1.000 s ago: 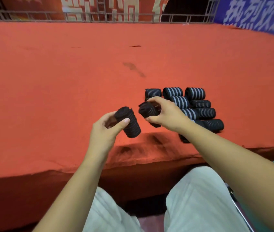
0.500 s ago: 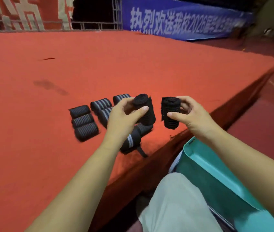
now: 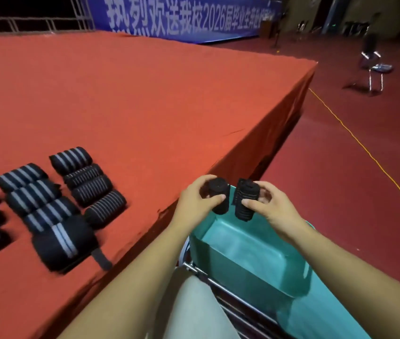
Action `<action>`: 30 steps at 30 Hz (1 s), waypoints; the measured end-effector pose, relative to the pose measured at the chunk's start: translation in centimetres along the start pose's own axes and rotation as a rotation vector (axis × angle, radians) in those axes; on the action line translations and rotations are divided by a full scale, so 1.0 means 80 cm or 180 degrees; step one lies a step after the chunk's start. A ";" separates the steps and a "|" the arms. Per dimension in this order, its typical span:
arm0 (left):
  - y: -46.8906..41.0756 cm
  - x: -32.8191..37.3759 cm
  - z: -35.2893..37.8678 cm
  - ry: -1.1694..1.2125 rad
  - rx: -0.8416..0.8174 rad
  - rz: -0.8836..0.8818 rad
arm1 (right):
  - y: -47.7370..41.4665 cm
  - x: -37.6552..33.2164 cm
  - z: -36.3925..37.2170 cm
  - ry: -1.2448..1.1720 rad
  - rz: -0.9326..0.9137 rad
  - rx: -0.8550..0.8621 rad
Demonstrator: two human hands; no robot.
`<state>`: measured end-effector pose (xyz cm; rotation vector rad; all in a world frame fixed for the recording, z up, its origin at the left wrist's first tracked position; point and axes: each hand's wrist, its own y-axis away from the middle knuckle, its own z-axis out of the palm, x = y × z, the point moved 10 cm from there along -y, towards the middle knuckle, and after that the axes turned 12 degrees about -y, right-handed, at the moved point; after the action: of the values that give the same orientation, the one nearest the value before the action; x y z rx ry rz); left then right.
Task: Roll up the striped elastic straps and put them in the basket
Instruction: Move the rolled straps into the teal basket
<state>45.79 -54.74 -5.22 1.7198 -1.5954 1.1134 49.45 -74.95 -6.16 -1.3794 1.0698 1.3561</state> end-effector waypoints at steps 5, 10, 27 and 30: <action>-0.041 -0.053 0.072 -0.0430 -0.0355 -0.0384 | -0.031 0.077 -0.032 0.0286 0.0195 0.0194; -0.074 -0.087 0.128 -0.0768 -0.0566 -0.0673 | -0.059 0.150 -0.036 0.0531 0.0526 0.0270; -0.124 -0.168 0.213 -0.1814 -0.1162 -0.0700 | -0.090 0.275 -0.020 0.1207 0.1122 0.0449; -0.125 -0.184 0.215 -0.1750 -0.1240 -0.0766 | -0.091 0.282 -0.022 0.1240 0.1083 0.0511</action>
<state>59.76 -59.68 -25.06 1.9659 -1.7048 0.1910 57.53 -74.80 -28.50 -1.4179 1.6982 1.2257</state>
